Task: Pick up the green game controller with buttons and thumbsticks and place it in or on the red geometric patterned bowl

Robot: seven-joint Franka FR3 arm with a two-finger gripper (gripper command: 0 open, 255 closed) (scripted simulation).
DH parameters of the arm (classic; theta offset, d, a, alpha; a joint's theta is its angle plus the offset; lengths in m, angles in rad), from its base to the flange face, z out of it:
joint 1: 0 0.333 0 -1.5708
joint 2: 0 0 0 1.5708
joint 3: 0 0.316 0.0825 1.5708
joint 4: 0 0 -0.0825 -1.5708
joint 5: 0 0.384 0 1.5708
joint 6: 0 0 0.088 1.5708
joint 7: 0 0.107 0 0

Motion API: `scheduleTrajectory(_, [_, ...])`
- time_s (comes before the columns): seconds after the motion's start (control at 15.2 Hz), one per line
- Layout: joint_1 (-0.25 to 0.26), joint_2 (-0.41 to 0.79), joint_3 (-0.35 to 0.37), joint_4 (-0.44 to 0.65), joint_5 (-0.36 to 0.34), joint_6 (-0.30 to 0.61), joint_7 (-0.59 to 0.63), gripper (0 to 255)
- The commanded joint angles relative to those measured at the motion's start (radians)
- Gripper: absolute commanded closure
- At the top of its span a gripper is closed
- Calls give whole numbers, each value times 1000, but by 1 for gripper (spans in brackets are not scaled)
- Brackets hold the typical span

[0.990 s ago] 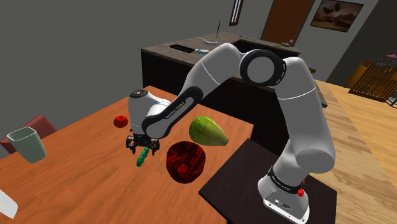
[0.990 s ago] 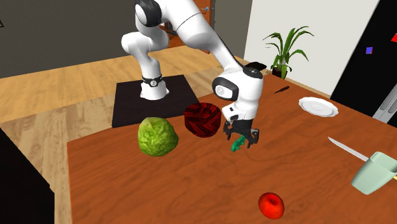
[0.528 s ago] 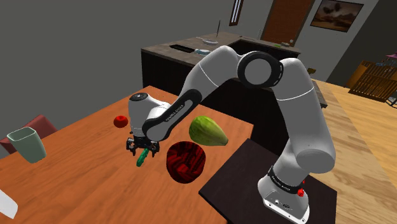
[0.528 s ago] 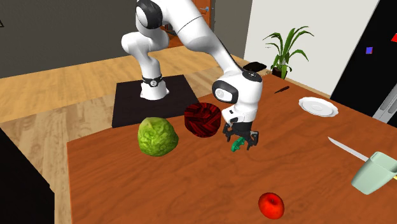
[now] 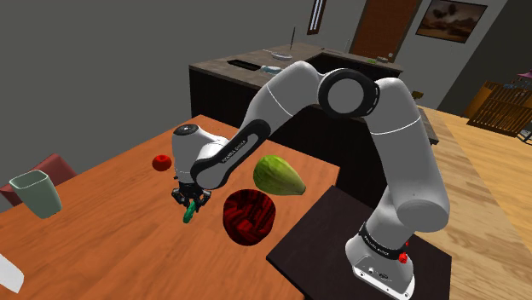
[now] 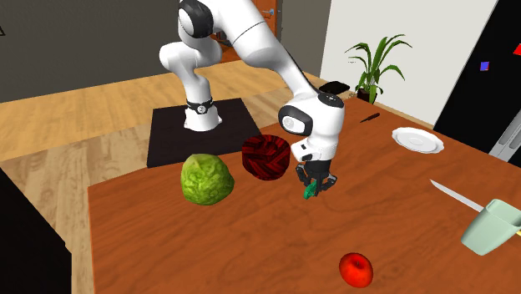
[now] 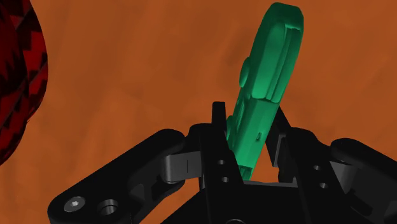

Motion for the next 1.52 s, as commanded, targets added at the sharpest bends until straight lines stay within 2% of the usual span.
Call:
scheduleTrajectory(0.0, [0, 0, 0, 0, 0, 0, 0, 255])
scheduleTrajectory(0.2, [0, 0, 0, 0, 0, 0, 0, 255])
scheduleTrajectory(1.45, [-46, -183, 63, -16, 76, -163, -46, 255])
